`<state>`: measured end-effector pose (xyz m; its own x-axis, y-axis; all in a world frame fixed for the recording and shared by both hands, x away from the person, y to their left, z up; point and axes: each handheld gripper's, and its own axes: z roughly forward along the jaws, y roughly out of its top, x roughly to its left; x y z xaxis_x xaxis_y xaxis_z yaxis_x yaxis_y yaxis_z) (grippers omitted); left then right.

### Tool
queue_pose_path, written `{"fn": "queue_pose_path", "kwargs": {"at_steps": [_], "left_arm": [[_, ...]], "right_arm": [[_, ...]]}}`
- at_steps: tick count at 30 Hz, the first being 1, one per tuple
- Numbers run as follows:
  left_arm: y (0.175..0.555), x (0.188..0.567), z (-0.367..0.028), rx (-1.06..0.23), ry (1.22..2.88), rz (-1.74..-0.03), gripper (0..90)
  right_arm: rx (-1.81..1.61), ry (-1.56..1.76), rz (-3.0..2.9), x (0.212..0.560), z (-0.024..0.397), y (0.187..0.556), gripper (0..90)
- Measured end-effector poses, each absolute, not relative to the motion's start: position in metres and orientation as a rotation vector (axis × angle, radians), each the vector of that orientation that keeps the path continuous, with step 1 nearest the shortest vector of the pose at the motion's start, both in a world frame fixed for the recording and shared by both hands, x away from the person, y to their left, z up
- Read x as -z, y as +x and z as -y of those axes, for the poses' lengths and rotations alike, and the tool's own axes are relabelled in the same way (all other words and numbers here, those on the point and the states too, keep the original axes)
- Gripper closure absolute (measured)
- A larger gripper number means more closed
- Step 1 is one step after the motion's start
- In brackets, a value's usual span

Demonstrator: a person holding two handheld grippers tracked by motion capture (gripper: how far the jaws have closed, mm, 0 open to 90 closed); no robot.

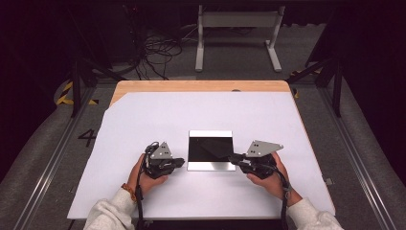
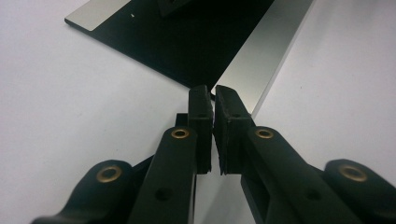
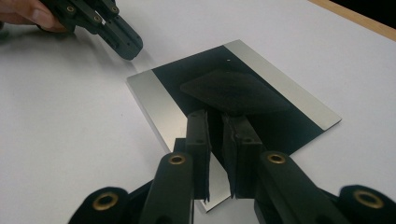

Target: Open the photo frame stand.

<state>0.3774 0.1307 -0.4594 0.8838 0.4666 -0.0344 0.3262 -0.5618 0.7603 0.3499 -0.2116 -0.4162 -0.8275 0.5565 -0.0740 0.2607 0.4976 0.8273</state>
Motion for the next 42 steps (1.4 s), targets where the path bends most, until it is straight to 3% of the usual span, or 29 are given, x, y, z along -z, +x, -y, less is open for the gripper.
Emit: {"fn": "queue_pose_path", "kwargs": {"at_steps": [23, 33, 42], "left_arm": [[0.3769, 0.4598, -0.1283, -0.209, 2.219, -0.551, 86.5], [0.3763, 0.4596, -0.1277, -0.222, 2.234, -0.544, 85.8], [0.3756, 0.4593, -0.1271, -0.225, 2.233, -0.543, 84.9]], "right_arm": [[-1.278, 0.686, -2.378, 0.4105, 0.2051, 0.351, 79.1], [-1.295, 0.721, -2.415, 0.4132, 0.2026, 0.3533, 57.5], [-1.364, 0.795, -2.455, 0.414, 0.2039, 0.3571, 45.1]]}}
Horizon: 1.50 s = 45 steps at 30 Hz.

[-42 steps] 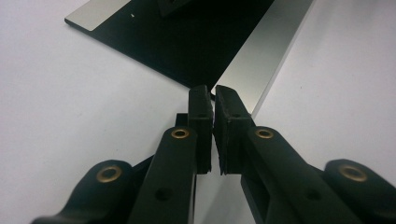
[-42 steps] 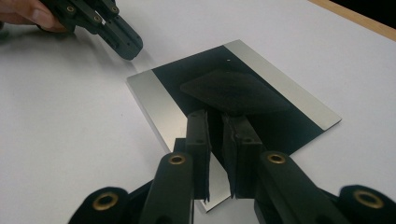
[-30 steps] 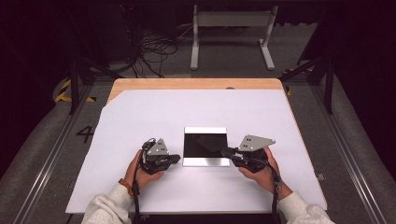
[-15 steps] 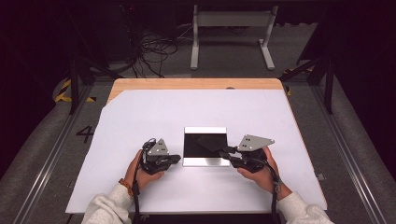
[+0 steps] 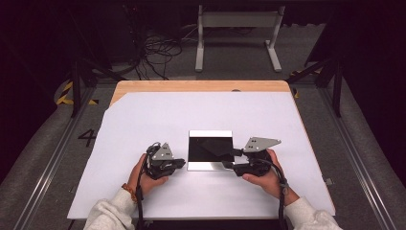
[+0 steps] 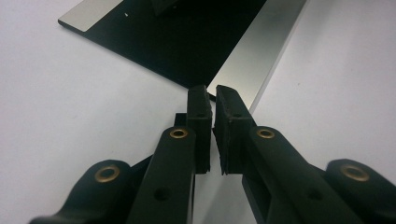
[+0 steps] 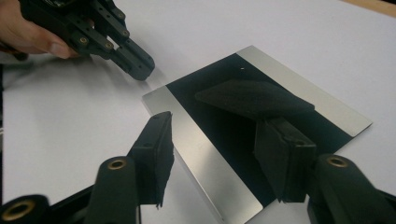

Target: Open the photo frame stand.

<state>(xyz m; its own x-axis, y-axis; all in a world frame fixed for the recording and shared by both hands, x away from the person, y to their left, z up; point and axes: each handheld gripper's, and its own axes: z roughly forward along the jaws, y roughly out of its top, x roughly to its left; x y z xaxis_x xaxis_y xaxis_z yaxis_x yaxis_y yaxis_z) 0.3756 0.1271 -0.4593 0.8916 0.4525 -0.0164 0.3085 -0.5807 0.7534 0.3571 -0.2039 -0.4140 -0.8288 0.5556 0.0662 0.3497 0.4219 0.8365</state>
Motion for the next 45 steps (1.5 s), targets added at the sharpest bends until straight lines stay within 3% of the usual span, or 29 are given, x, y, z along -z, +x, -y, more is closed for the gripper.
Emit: {"fn": "queue_pose_path", "kwargs": {"at_steps": [14, 19, 23, 32, 45], "left_arm": [[0.375, 0.46, -0.124, -0.226, 2.245, -0.53, 84.1], [0.375, 0.46, -0.122, -0.232, 2.249, -0.53, 82.6], [0.375, 0.461, -0.121, -0.228, 2.256, -0.529, 81.8], [0.376, 0.461, -0.118, -0.222, 2.255, -0.525, 81.7], [0.376, 0.461, -0.118, -0.224, 2.255, -0.522, 80.0]], "right_arm": [[-1.51, 1.078, -2.459, 0.415, 0.209, 0.376, 38.2], [-1.547, 1.151, -2.443, 0.415, 0.212, 0.379, 40.1], [-1.568, 1.259, -2.417, 0.419, 0.217, 0.385, 47.5], [-1.621, 1.326, -2.452, 0.425, 0.208, 0.396, 43.5], [-1.679, 1.468, -2.433, 0.428, 0.215, 0.399, 45.2]]}}
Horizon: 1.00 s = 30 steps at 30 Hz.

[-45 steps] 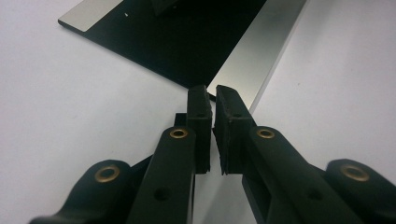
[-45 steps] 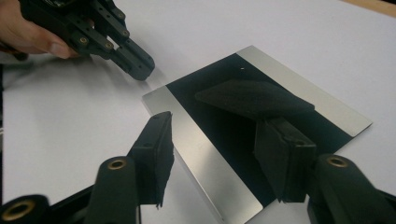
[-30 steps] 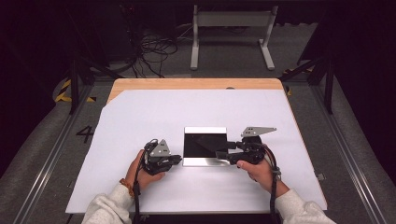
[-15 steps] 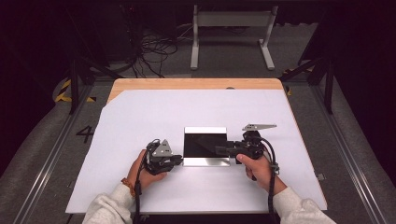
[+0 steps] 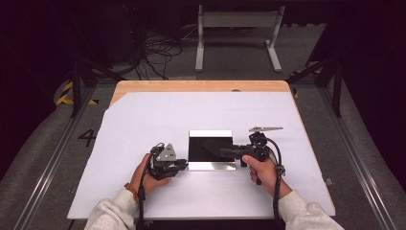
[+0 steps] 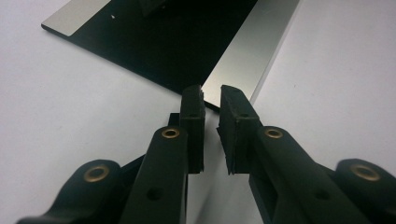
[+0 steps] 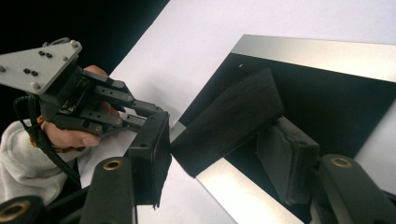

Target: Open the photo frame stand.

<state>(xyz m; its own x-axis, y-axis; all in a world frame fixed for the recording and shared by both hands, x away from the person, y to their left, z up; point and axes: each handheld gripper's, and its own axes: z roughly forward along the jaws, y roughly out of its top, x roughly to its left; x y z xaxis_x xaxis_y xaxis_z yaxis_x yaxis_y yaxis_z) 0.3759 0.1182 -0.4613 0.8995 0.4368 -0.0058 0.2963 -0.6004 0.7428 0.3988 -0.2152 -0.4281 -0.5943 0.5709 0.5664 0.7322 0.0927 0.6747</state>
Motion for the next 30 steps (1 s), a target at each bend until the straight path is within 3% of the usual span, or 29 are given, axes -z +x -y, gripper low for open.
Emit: {"fn": "queue_pose_path", "kwargs": {"at_steps": [5, 12, 24, 30], "left_arm": [[0.375, 0.461, -0.118, -0.231, 2.264, -0.521, 77.2], [0.376, 0.463, -0.116, -0.229, 2.275, -0.514, 76.2], [0.377, 0.464, -0.113, -0.223, 2.273, -0.512, 74.9], [0.38, 0.463, -0.117, -0.21, 2.232, -0.557, 67.5]], "right_arm": [[1.494, -1.337, 2.181, 0.428, 0.217, 0.399, 47.3], [1.493, -1.453, 2.143, 0.428, 0.217, 0.4, 43.5], [1.468, -1.358, 2.17, 0.435, 0.21, 0.402, 53.5], [1.473, -1.335, 2.206, 0.436, 0.21, 0.401, 54.1]]}}
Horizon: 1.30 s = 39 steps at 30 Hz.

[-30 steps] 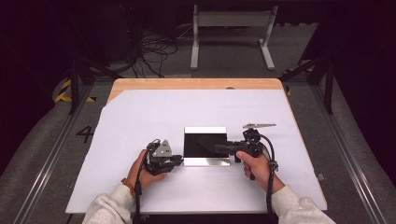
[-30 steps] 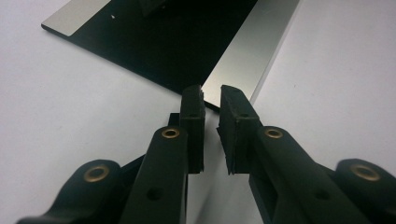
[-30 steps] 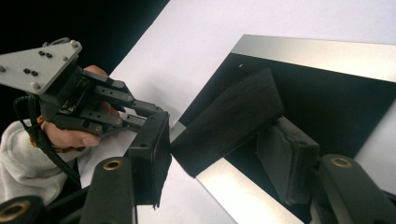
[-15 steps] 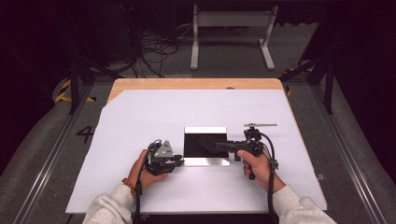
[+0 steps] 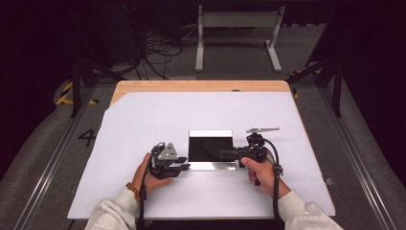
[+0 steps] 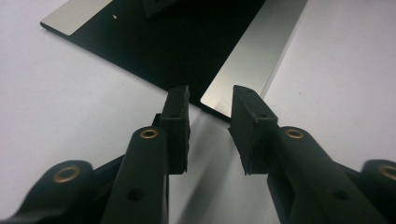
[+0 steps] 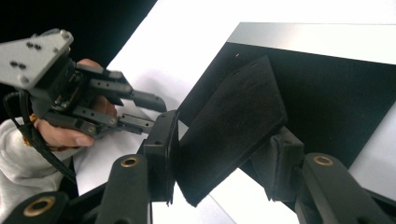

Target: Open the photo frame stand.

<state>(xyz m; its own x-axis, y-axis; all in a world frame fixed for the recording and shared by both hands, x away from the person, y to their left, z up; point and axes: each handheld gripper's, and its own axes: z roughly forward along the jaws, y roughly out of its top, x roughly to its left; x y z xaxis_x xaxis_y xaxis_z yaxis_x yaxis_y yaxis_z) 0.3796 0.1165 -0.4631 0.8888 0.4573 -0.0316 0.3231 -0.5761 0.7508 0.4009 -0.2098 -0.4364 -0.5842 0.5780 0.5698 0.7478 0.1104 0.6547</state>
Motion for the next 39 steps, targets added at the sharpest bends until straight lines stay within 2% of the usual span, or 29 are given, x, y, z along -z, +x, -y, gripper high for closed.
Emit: {"fn": "queue_pose_path", "kwargs": {"at_steps": [3, 8, 10, 13, 26, 32, 39], "left_arm": [[0.381, 0.463, -0.119, -0.209, 2.208, -0.592, 63.2], [0.386, 0.463, -0.119, -0.177, 2.147, -0.635, 44.9], [0.389, 0.463, -0.117, -0.127, 2.135, -0.657, 36.2], [0.391, 0.463, -0.116, -0.109, 2.123, -0.683, 32.3], [0.406, 0.467, -0.101, -0.031, 2.168, -0.693, 25.6], [0.417, 0.467, -0.102, 0.021, 2.125, -0.736, 25.3], [0.418, 0.467, -0.096, -0.007, 2.135, -0.732, 27.4]], "right_arm": [[1.476, -1.332, 2.213, 0.437, 0.21, 0.401, 54.1], [1.497, -1.308, 2.256, 0.436, 0.209, 0.397, 54.2], [1.509, -1.293, 2.277, 0.435, 0.209, 0.395, 54.5], [1.525, -1.268, 2.292, 0.435, 0.209, 0.392, 55.1], [1.577, -1.204, 2.371, 0.433, 0.208, 0.385, 55.2], [1.603, -1.179, 2.384, 0.434, 0.209, 0.382, 55.5], [1.634, -1.113, 2.448, 0.43, 0.208, 0.375, 56.1]]}}
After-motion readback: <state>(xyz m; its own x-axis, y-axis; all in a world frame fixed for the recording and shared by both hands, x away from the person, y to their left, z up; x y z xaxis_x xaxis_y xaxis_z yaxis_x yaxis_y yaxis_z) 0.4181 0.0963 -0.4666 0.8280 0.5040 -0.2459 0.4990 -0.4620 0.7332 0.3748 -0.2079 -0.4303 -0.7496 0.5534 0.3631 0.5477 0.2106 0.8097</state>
